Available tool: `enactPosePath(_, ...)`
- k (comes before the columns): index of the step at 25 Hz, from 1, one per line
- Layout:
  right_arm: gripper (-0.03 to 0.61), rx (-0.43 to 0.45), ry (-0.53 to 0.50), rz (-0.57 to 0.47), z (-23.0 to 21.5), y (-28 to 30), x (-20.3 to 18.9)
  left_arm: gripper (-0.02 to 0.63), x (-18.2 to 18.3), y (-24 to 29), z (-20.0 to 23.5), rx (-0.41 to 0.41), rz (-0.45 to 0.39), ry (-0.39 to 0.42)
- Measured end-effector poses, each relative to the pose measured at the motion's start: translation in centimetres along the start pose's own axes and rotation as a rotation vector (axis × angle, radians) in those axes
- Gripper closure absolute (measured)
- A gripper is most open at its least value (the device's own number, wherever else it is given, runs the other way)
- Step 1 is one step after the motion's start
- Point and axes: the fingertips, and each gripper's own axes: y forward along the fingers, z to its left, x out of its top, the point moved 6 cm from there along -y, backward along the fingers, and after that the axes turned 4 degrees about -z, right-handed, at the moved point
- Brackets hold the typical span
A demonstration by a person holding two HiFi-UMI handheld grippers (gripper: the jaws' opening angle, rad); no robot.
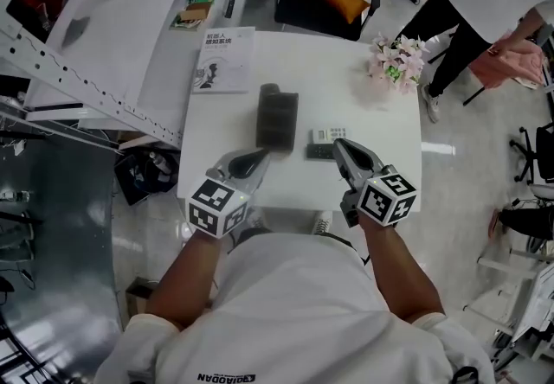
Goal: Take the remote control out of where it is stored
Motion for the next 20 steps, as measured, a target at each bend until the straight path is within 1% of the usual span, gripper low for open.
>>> enactPosePath(6,0.572,0.038,-0.116,0.039,2.6,0.8,-0.5,0.611,0.3,-0.8,0.3,-0.001,-0.012,0.009)
enactPosePath(9,0.572,0.039,-0.134,0.053,3.2,1.1,-1.0,0.611,0.1,-1.1,0.5,-0.002,-0.006,0.017)
enactPosePath(14,0.572,0.04,-0.155,0.075,3.8,1.5,-1.6,0.612,0.0,-1.6,1.0,-0.009,-0.012,-0.01)
enactPosePath(20,0.572,0.042,-0.169,0.09,4.3,1.9,-2.0,0.612,0.1,-2.1,1.1,-0.01,-0.007,-0.005)
